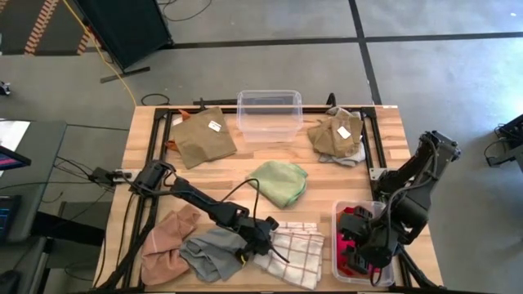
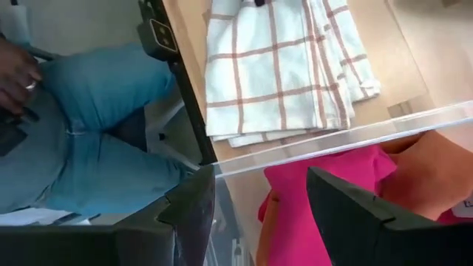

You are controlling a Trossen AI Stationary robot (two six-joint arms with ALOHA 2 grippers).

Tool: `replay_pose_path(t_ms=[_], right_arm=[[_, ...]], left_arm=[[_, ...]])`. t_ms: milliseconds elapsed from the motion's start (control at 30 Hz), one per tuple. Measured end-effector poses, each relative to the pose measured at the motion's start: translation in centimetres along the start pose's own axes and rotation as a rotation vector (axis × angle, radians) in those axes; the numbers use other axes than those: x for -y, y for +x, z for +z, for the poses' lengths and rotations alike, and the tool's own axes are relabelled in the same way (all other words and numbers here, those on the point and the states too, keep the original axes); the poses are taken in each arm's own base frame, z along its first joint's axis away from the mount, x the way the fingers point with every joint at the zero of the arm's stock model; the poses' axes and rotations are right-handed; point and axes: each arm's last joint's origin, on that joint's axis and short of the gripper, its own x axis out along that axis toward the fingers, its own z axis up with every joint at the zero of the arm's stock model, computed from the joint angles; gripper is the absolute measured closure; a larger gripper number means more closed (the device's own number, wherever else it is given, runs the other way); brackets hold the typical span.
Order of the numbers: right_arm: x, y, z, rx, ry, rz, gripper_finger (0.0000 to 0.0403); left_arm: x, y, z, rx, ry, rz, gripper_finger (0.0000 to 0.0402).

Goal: Sort towels by color in basket
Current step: Put the white patterned towel into the top transparent bin

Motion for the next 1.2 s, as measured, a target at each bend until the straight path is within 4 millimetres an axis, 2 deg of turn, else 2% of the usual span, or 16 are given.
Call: replay_pose_path(t_ms=[67,167,333,533,767,1000,1200], right_arm=[[0.1,0.0,0.0,-0.002,-0.001,-0.009,0.0163],[0.1,0.0,0.0,0.007,-0.001,-0.013,0.0163],[0.1,0.0,0.0,0.022,-0.003,-0.021,0.0163],[0.2,0.0,0.1,0.060,-0.019,-0.033,0.0163],[0.2,0.0,0.4,0.131,-0.065,-0.061,0.0163],[0.1,0.4,0.6,0.202,-0.131,-0.101,0.0163],[0.2,0.4,0.9,0.278,-0.176,-0.141,0.0163]], left_arm=[[0.0,0.0,-0.1,-0.006,0.015,-0.002,0.0383],[0.0,-0.6,0.2,-0.009,0.034,0.011,0.0384],[-0.3,-3.2,1.2,-0.041,0.083,0.085,0.0383],[-0.9,-8.4,3.9,0.011,0.136,0.223,0.0384],[-0.9,-14.2,6.0,0.088,0.159,0.346,0.0384],[-1.2,-19.8,7.0,0.149,0.157,0.501,0.0385],[-1.9,-24.4,7.0,0.165,0.130,0.675,0.0384]])
